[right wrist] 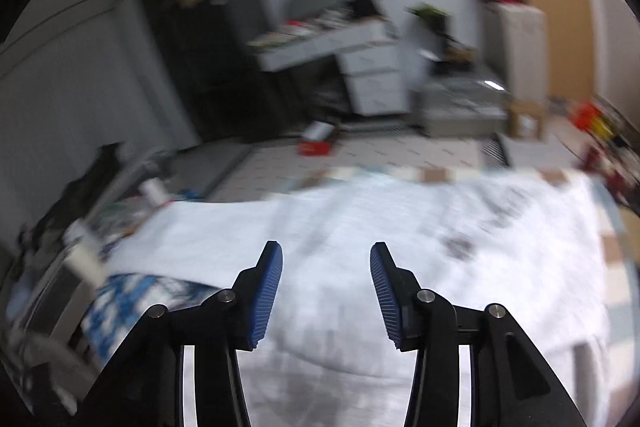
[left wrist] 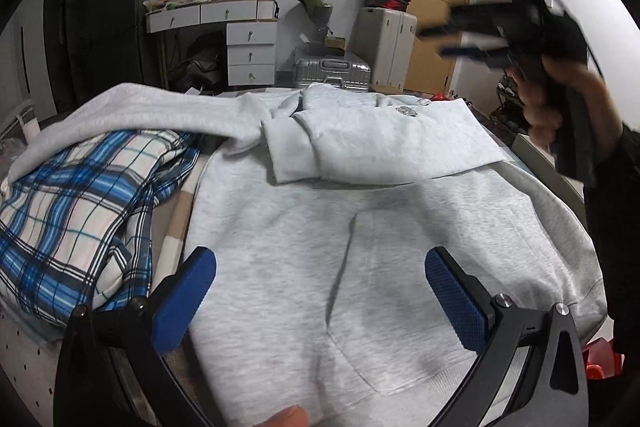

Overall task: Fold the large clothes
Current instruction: 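Carry the sleeve cuff with the right tool across the sweatshirt back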

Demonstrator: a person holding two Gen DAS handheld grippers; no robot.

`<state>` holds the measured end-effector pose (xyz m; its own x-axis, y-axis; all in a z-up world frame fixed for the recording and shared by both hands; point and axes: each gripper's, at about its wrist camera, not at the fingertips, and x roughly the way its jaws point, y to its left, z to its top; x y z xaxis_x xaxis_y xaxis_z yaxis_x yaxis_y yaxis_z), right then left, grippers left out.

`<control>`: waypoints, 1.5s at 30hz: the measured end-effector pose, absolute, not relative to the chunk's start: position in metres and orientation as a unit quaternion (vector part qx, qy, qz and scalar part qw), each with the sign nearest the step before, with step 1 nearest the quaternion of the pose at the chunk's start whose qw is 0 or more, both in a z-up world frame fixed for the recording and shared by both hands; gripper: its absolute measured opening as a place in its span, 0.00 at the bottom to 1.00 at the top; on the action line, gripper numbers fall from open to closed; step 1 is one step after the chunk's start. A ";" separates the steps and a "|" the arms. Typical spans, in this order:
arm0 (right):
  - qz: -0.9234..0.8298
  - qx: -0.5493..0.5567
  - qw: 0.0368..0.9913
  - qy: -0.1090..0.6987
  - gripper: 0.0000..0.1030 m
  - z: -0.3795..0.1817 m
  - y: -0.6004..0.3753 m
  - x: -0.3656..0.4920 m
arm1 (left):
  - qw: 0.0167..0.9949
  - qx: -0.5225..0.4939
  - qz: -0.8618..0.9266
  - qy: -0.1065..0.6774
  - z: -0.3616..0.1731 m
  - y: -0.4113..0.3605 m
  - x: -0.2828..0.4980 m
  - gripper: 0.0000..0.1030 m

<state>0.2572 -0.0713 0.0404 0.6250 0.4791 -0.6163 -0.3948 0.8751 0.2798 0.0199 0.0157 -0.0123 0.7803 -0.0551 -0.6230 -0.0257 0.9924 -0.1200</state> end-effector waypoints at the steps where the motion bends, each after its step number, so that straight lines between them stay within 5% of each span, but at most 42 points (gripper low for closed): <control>1: 0.220 0.059 0.901 0.369 0.45 0.033 -0.081 0.265 | 0.941 -0.064 -0.009 0.332 -0.014 0.017 0.022 0.99; 10: 0.177 0.078 0.867 0.458 0.52 -0.018 -0.115 0.277 | 0.936 -0.067 -0.014 0.344 -0.023 0.017 0.029 0.99; 25: 0.257 -0.051 0.817 0.513 0.55 -0.085 0.052 0.259 | 0.932 -0.072 0.029 0.355 -0.029 0.040 0.018 0.99; 29: 0.232 -0.116 0.841 0.475 0.15 -0.093 0.058 0.254 | 0.930 -0.075 0.038 0.358 -0.031 0.046 0.021 0.99; 31: 0.240 -0.103 0.844 0.468 0.08 -0.086 0.056 0.253 | 0.929 -0.078 0.038 0.359 -0.031 0.048 0.022 0.99; 37: 0.302 0.047 0.870 0.387 0.10 -0.033 0.032 0.254 | 0.926 -0.078 0.041 0.367 -0.035 0.047 0.023 0.99; 40: 0.300 0.041 0.844 0.443 0.36 -0.049 0.046 0.273 | 0.925 -0.078 0.043 0.370 -0.033 0.048 0.023 0.99; 42: 0.321 0.037 0.804 0.499 0.33 -0.067 0.050 0.281 | 0.925 -0.076 0.045 0.369 -0.030 0.049 0.025 0.99; 45: 0.305 0.058 0.820 0.481 0.40 -0.061 0.016 0.272 | 0.927 -0.083 0.047 0.364 -0.023 0.054 0.034 0.99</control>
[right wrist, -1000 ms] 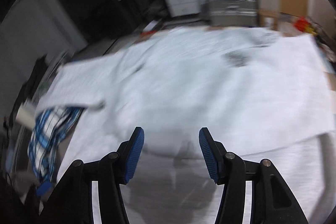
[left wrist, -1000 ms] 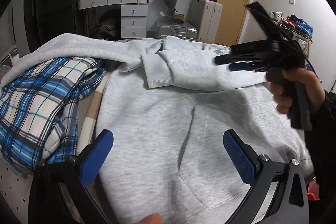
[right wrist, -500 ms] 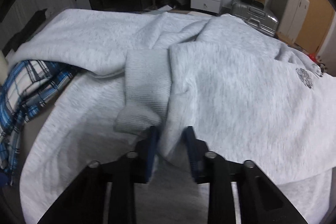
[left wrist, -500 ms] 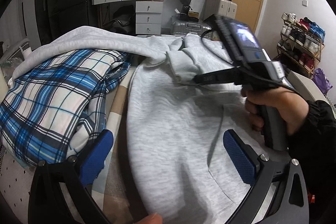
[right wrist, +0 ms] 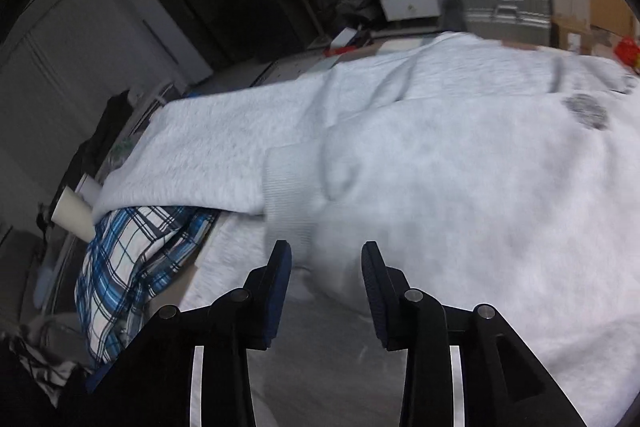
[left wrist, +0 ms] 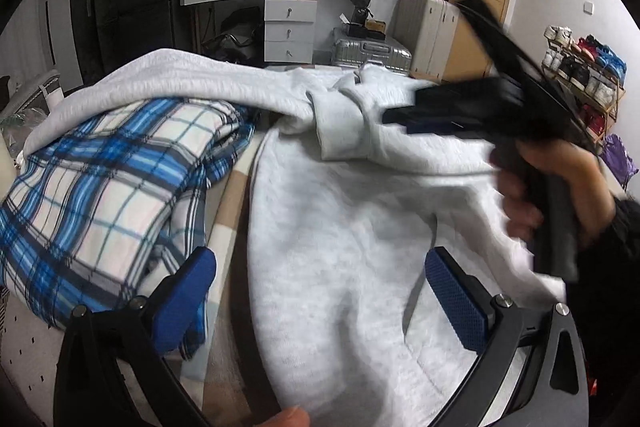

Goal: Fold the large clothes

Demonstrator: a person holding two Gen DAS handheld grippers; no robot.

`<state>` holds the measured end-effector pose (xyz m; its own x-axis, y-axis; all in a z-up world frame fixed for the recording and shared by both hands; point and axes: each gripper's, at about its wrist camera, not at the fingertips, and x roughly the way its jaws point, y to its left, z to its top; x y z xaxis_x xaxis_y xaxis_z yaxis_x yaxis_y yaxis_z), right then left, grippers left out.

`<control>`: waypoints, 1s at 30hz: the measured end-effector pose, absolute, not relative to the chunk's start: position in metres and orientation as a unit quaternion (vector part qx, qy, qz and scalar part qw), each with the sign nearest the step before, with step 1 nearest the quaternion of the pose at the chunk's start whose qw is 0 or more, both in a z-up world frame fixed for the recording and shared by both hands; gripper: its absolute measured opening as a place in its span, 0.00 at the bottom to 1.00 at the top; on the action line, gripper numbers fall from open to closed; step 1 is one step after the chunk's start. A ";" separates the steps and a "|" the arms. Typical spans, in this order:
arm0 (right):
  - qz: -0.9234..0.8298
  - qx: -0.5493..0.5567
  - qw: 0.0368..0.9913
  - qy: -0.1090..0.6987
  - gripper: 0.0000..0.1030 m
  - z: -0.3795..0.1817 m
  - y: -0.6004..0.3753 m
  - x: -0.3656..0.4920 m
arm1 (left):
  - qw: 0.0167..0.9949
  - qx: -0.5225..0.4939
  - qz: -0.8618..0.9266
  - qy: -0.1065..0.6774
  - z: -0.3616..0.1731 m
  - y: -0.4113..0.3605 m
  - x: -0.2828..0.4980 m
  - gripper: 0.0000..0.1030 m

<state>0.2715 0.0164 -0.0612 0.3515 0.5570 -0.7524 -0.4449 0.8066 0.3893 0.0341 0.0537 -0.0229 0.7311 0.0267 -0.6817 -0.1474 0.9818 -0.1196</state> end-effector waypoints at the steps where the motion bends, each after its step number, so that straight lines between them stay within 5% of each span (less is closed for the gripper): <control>1: 0.301 0.063 0.822 0.479 0.45 -0.058 0.004 0.266 | 0.926 -0.089 0.049 0.363 -0.022 0.056 0.039 0.99; 5: 0.267 0.102 0.835 0.470 0.60 -0.041 -0.064 0.253 | 0.921 -0.128 0.057 0.365 -0.023 0.064 0.069 0.99; 17: 0.165 0.225 0.859 0.429 0.66 -0.033 -0.218 0.186 | 0.889 -0.176 0.005 0.423 -0.023 0.044 0.155 0.99; 30: 0.123 0.245 0.861 0.429 0.66 -0.048 -0.246 0.169 | 0.875 -0.132 0.046 0.464 -0.059 0.030 0.214 0.98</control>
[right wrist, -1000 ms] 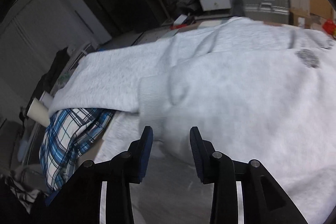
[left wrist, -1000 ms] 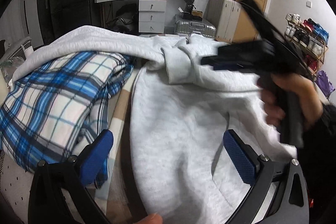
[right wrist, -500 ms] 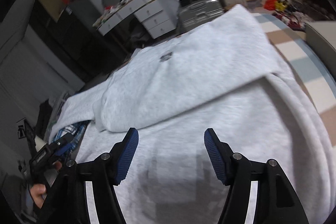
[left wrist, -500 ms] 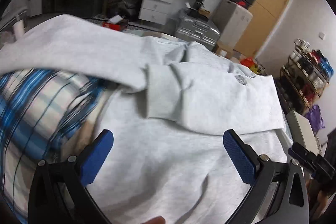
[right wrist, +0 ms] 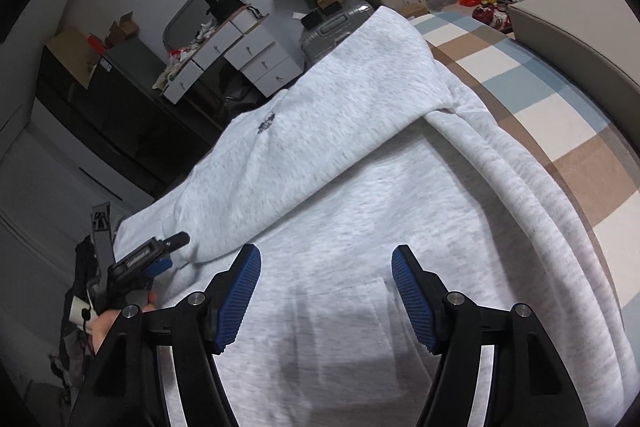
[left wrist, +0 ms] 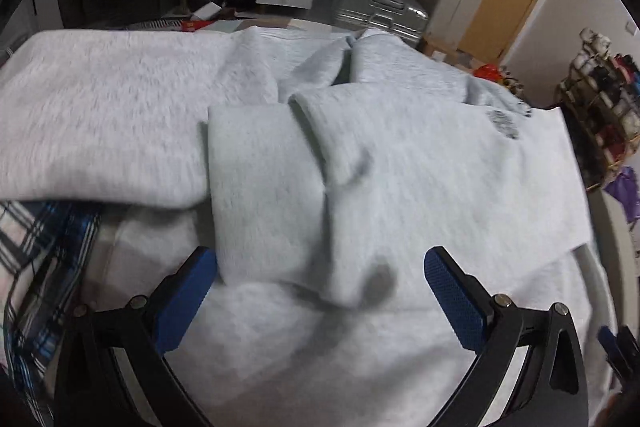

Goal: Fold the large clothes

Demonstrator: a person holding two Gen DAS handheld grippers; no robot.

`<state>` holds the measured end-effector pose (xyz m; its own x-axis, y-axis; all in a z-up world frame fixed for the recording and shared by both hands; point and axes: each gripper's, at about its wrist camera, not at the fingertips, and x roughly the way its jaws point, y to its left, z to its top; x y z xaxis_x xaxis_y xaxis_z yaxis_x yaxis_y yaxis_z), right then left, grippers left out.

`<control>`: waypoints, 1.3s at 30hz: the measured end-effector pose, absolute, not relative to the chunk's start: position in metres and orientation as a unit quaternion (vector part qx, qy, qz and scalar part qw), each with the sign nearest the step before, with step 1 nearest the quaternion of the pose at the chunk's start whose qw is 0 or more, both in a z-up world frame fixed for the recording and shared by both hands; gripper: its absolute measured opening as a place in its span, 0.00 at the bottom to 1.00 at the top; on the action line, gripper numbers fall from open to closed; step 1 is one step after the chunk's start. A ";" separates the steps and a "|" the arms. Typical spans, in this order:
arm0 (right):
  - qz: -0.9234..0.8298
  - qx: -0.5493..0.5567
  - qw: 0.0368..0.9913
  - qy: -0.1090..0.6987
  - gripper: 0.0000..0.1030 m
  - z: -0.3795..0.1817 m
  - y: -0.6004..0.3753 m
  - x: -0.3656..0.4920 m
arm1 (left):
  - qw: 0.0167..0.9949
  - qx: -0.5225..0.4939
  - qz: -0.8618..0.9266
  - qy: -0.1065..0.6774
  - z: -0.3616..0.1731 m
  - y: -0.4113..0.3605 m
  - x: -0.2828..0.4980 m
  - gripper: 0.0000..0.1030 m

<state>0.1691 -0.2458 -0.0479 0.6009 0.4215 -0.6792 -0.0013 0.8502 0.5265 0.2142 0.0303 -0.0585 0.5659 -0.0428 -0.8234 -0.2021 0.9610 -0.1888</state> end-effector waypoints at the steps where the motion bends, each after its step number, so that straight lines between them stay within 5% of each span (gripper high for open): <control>1: 0.122 0.242 0.860 0.432 0.66 -0.050 -0.246 0.169 | 0.878 -0.119 0.047 0.461 -0.060 0.028 0.215 0.85; 2: 0.120 0.240 0.859 0.437 0.66 -0.052 -0.245 0.169 | 0.879 -0.105 0.051 0.462 -0.061 0.025 0.215 0.73; 4: 0.117 0.239 0.858 0.439 0.66 -0.054 -0.246 0.168 | 0.880 -0.074 0.050 0.467 -0.061 0.019 0.210 0.33; 6: 0.113 0.240 0.857 0.441 0.66 -0.057 -0.248 0.167 | 0.888 -0.066 0.030 0.454 -0.054 0.014 0.201 0.20; 9: 0.107 0.240 0.857 0.444 0.66 -0.060 -0.251 0.167 | 0.910 -0.011 0.029 0.414 -0.033 0.001 0.186 0.16; 18: 0.085 0.245 0.857 0.445 0.66 -0.062 -0.267 0.165 | 0.932 -0.048 -0.018 0.359 0.029 0.022 0.171 0.16; 24: 0.064 0.260 0.854 0.446 0.66 -0.066 -0.287 0.159 | 0.921 -0.024 -0.002 0.389 -0.010 0.013 0.173 0.17; 29: 0.068 0.257 0.854 0.448 0.66 -0.064 -0.288 0.157 | 0.874 -0.072 0.031 0.480 -0.067 0.034 0.209 0.33; 33: 0.051 0.231 0.870 0.432 0.66 -0.052 -0.293 0.150 | 0.892 -0.046 0.047 0.448 -0.055 0.029 0.193 0.55; 36: 0.027 0.218 0.884 0.412 0.66 -0.044 -0.303 0.146 | 0.899 -0.045 0.024 0.435 -0.047 0.029 0.176 0.59; 39: 0.002 0.203 0.894 0.399 0.66 -0.040 -0.312 0.141 | 0.903 -0.047 0.017 0.426 -0.042 0.034 0.156 0.75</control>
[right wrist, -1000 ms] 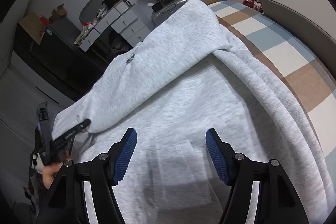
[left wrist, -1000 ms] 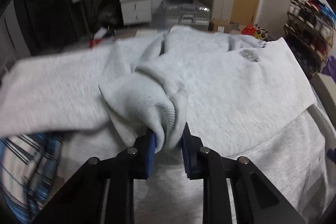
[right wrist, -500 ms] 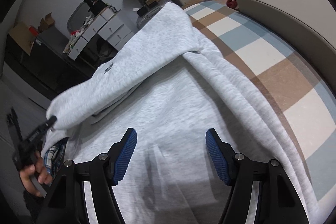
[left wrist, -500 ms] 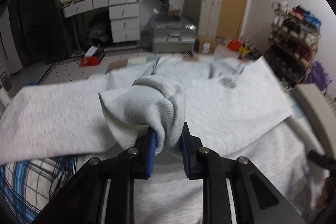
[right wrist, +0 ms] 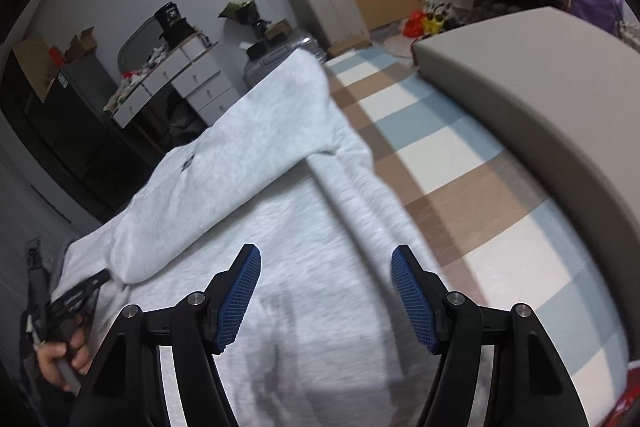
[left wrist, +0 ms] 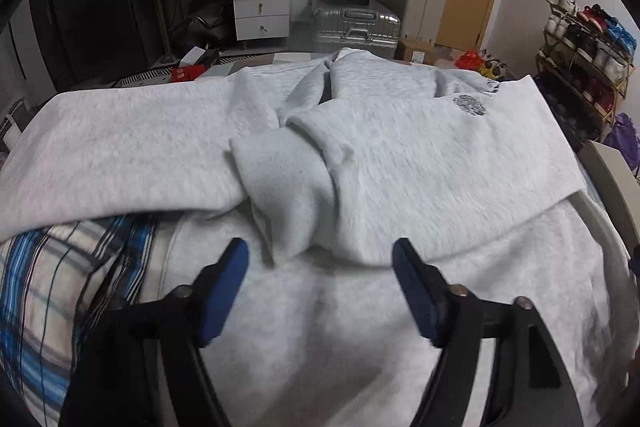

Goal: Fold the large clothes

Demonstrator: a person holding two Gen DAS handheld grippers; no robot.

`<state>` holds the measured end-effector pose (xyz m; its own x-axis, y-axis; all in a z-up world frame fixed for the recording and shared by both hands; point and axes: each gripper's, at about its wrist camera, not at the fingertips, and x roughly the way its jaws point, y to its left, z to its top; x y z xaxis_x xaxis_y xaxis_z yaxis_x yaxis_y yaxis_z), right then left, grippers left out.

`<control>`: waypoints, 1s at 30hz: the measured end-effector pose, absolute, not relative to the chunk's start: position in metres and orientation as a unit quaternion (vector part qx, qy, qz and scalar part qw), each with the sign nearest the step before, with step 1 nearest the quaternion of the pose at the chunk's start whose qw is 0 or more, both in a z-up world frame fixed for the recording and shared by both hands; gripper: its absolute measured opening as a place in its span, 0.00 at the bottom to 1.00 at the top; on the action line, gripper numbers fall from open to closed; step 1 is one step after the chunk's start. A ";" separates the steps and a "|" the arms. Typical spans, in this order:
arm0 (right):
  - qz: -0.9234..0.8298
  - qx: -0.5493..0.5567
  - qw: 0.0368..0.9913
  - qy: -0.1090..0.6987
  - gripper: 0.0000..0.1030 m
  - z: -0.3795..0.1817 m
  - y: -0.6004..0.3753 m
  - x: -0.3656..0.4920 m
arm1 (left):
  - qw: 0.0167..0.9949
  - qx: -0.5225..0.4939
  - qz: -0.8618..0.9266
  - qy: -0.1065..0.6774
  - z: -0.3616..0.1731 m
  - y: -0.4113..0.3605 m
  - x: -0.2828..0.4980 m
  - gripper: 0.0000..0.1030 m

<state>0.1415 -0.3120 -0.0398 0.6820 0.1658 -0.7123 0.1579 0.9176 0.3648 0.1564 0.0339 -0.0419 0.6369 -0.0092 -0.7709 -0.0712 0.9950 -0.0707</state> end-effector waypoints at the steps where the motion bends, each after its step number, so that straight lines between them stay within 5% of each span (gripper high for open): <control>1: -0.010 0.194 0.897 0.398 0.66 -0.040 -0.314 0.141 | 0.905 -0.052 0.017 0.423 -0.041 0.037 0.150 0.76; 7: -0.075 0.122 0.893 0.426 0.66 -0.053 -0.317 0.154 | 0.900 -0.075 0.015 0.429 -0.044 0.040 0.127 0.77; 9: -0.074 0.116 0.883 0.448 0.59 -0.061 -0.315 0.161 | 0.897 -0.076 0.021 0.435 -0.049 0.040 0.121 0.77; 11: -0.054 0.107 0.888 0.444 0.07 -0.063 -0.312 0.163 | 0.893 -0.072 0.019 0.444 -0.054 0.040 0.117 0.77; 13: -0.048 0.129 0.895 0.425 0.04 -0.061 -0.320 0.161 | 0.890 -0.058 0.027 0.451 -0.060 0.039 0.109 0.77; 16: -0.091 0.215 0.883 0.408 0.10 -0.061 -0.357 0.153 | 0.889 -0.027 0.029 0.455 -0.062 0.034 0.099 0.77; 23: -0.050 0.207 0.886 0.411 0.58 -0.046 -0.352 0.125 | 0.886 0.029 0.022 0.463 -0.079 0.023 0.084 0.77; 30: -0.048 0.202 0.882 0.422 0.61 -0.046 -0.349 0.099 | 0.893 0.014 0.020 0.450 -0.082 0.026 0.084 0.82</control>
